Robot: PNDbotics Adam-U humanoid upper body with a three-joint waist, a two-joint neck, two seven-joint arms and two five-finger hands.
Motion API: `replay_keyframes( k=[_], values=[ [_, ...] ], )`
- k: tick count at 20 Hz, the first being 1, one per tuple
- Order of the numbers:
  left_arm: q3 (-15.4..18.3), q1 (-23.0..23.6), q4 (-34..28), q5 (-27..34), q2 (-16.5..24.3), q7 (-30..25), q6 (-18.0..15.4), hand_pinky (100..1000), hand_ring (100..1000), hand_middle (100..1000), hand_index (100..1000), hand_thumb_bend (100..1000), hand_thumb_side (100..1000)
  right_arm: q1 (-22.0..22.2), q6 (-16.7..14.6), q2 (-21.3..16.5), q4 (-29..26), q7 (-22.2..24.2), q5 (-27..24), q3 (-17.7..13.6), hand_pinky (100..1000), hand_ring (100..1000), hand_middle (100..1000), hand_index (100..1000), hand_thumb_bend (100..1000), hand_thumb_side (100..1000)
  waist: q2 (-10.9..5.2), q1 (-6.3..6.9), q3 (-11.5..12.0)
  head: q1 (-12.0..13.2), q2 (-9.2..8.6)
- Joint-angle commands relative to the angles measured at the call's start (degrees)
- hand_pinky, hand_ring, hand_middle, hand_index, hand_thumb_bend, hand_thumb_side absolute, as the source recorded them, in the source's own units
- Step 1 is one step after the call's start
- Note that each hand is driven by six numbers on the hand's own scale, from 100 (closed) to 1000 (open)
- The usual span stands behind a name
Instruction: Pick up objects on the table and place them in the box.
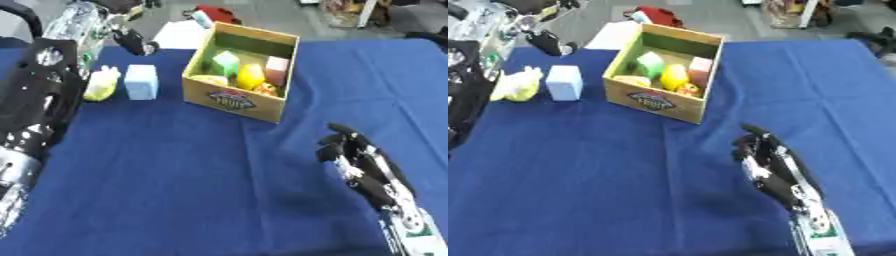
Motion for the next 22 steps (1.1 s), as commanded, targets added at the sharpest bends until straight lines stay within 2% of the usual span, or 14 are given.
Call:
replay_keyframes(
  k=[1,7,19,22],
  values=[
    [1.96,-0.75,1.33,0.69,2.38,-5.75,-1.19,830,796,833,950,413,292,-0.53,-0.18,-0.96,-0.62,-0.06,0.29,-0.22,644,644,660,894,100,407,-0.99,-0.10,0.03,-0.35,-0.60],
    [3.30,0.33,4.87,-1.11,1.60,-5.58,-1.35,854,836,877,966,407,293,-0.65,-0.32,-0.77,-0.47,-0.06,0.25,-0.26,644,644,660,894,100,402,-0.83,-0.81,-0.47,-0.26,-0.52],
    [5.12,2.29,8.64,-2.75,0.82,0.35,1.46,883,883,919,987,377,285,-0.91,-0.32,-0.39,-0.51,-0.05,-0.01,-0.19,644,644,660,894,100,404,0.18,-1.50,-1.56,0.73,-0.91],
    [5.42,2.68,9.46,-2.22,0.58,0.67,1.85,880,883,918,988,348,316,-0.99,-0.31,-0.33,-0.48,-0.10,-0.04,-0.13,644,644,660,894,100,407,0.50,-1.64,-1.88,1.46,-1.11]
  ],
)
